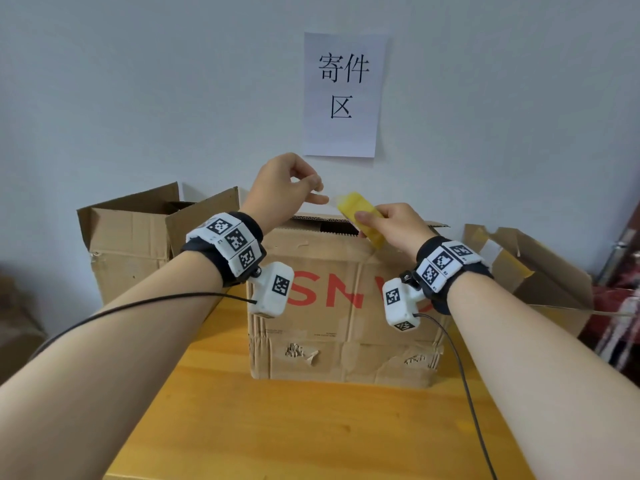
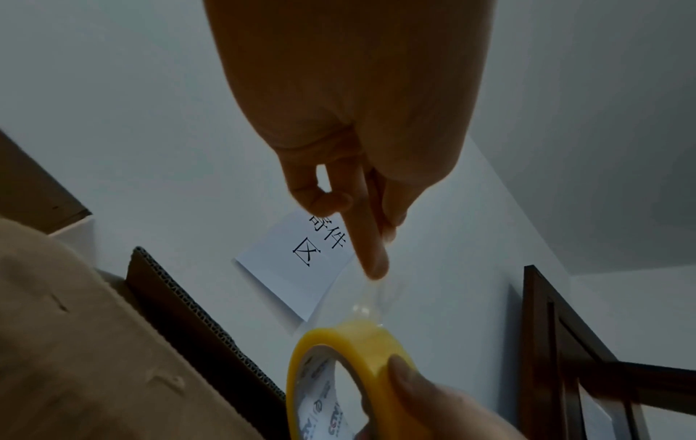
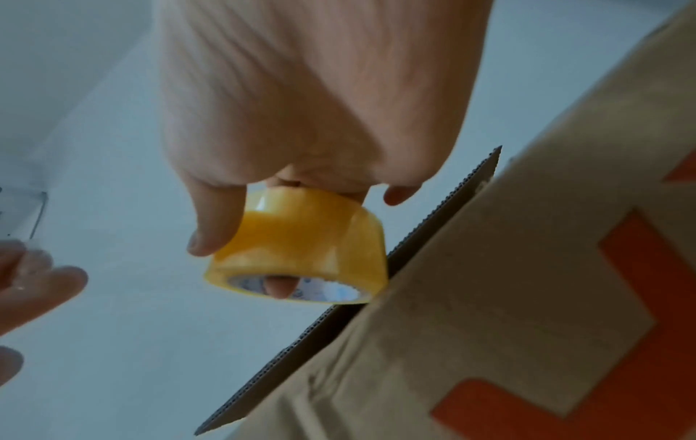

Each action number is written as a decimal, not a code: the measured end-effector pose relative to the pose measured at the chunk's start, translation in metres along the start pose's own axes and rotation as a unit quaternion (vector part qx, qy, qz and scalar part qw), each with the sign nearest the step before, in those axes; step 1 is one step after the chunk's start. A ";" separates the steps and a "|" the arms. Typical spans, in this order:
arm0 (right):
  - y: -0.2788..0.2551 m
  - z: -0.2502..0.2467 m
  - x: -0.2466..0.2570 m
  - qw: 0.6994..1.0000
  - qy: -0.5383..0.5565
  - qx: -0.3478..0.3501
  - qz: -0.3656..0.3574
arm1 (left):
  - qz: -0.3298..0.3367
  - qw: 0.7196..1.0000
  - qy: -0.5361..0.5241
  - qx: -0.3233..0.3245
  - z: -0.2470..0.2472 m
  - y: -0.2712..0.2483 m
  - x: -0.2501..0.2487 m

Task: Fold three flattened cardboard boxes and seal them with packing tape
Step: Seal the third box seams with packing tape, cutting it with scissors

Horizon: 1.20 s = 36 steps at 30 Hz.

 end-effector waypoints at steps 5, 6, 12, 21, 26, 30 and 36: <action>0.010 0.005 -0.007 0.998 0.012 -0.062 0.030 | -0.001 1.000 0.013 0.022 -0.008 -0.006 -0.009; 0.011 0.007 -0.006 0.998 0.002 -0.060 0.029 | 0.000 1.000 0.013 0.019 -0.011 -0.006 -0.010; 0.008 0.010 -0.007 0.997 -0.076 0.017 0.020 | -0.004 0.999 0.008 -0.032 -0.037 -0.002 -0.001; -0.002 -0.009 0.005 0.975 -0.220 0.012 -0.016 | 0.035 0.998 -0.024 -0.055 -0.024 -0.005 -0.023; -0.006 -0.028 0.006 0.974 -0.213 -0.064 0.044 | 0.068 0.996 -0.011 -0.053 -0.023 -0.016 -0.042; -0.016 -0.034 -0.008 0.974 -0.201 -0.081 0.072 | 0.077 0.996 0.011 -0.039 -0.029 -0.022 -0.052; -0.034 -0.032 0.000 0.986 -0.168 -0.009 0.007 | 0.063 0.995 0.013 -0.080 -0.037 -0.020 -0.056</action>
Point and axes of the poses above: each hand's wrist, its own y-axis towards the middle knuckle, its own z-axis out of the palm, x = y × z, the point moved 7 cm from there along y, towards the middle knuckle, and after that the axes turned 11 degrees about -z, right-handed, at the moved point
